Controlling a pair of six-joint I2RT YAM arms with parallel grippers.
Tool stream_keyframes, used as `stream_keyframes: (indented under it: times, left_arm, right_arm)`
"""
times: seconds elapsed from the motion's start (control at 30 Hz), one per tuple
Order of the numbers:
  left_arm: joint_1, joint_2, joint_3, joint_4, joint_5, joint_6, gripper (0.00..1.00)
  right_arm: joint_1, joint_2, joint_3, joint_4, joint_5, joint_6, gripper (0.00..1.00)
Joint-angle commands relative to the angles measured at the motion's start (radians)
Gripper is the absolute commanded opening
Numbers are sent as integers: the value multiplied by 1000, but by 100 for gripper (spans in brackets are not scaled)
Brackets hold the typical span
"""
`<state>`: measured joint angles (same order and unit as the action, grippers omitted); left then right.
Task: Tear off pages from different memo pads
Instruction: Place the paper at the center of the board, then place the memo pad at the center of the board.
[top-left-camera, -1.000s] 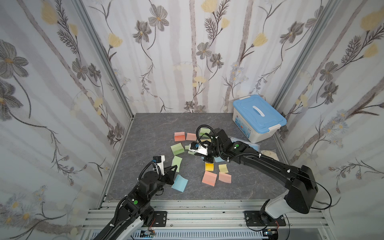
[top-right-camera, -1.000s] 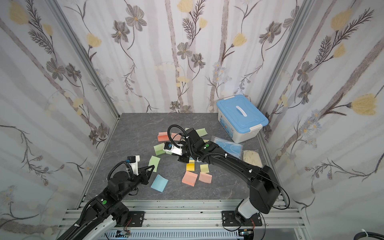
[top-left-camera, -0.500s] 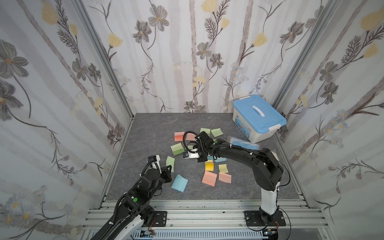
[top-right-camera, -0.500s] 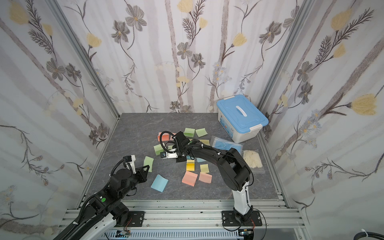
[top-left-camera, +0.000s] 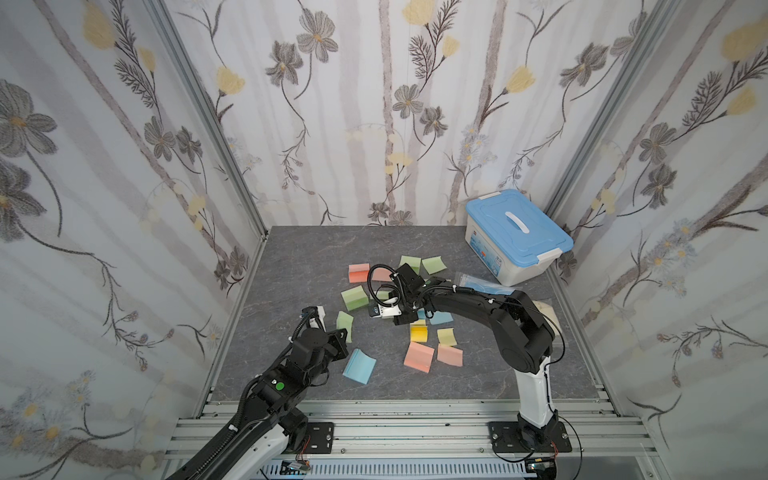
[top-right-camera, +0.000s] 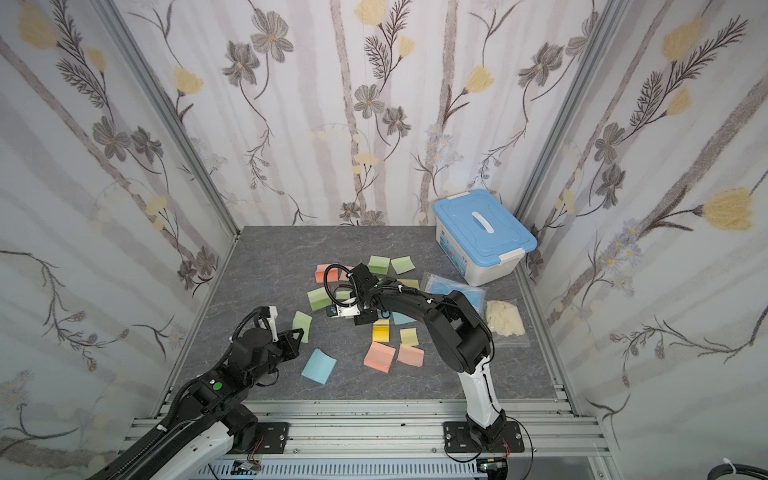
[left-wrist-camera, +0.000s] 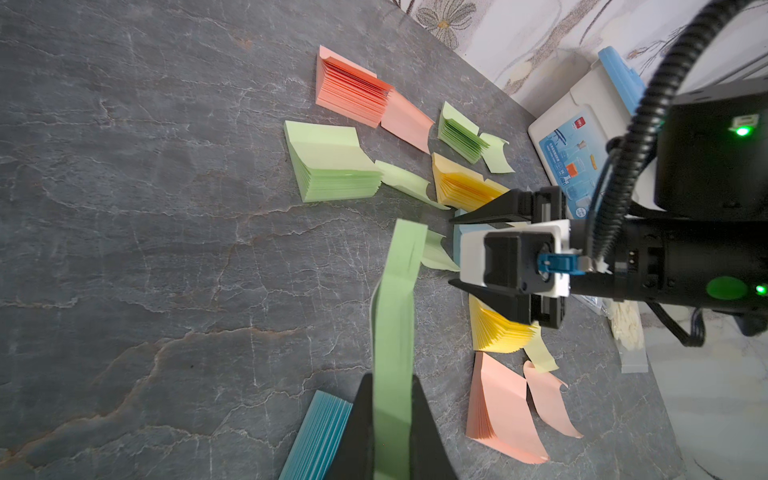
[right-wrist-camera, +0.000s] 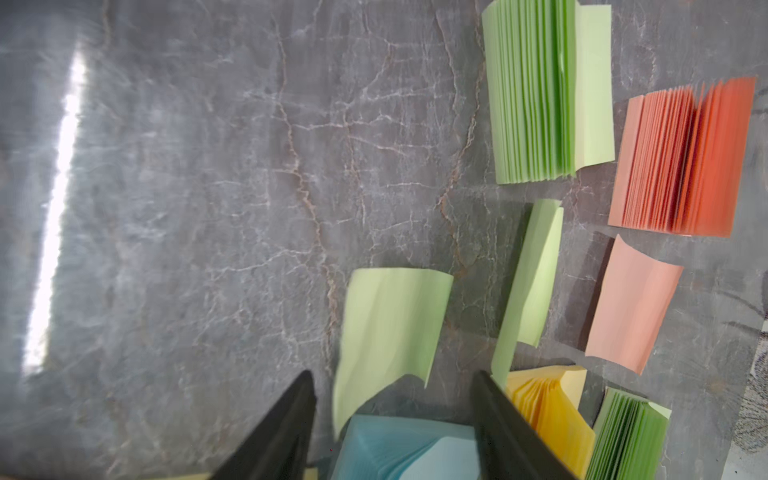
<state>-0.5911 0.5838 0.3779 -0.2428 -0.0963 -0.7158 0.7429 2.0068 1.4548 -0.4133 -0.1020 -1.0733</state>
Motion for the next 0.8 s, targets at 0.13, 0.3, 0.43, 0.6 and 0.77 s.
stream_keyframes:
  times: [0.13, 0.3, 0.43, 0.6, 0.77]
  left_arm:
    - [31, 91, 12, 126, 40, -73, 7]
    - [58, 192, 12, 228, 81, -136, 7]
    - [64, 308, 18, 314, 96, -188, 6]
    - [79, 435, 25, 418, 101, -225, 6]
    - [95, 615, 49, 545, 141, -272, 6]
  right_arm:
    - [3, -188, -47, -15, -25, 199, 100]
    - [1, -340, -98, 6, 1, 400, 100]
    - [2, -512, -215, 96, 131, 574, 100]
    - [-22, -760, -450, 289, 234, 815, 100]
    - [-63, -945, -680, 447, 50, 1000, 100]
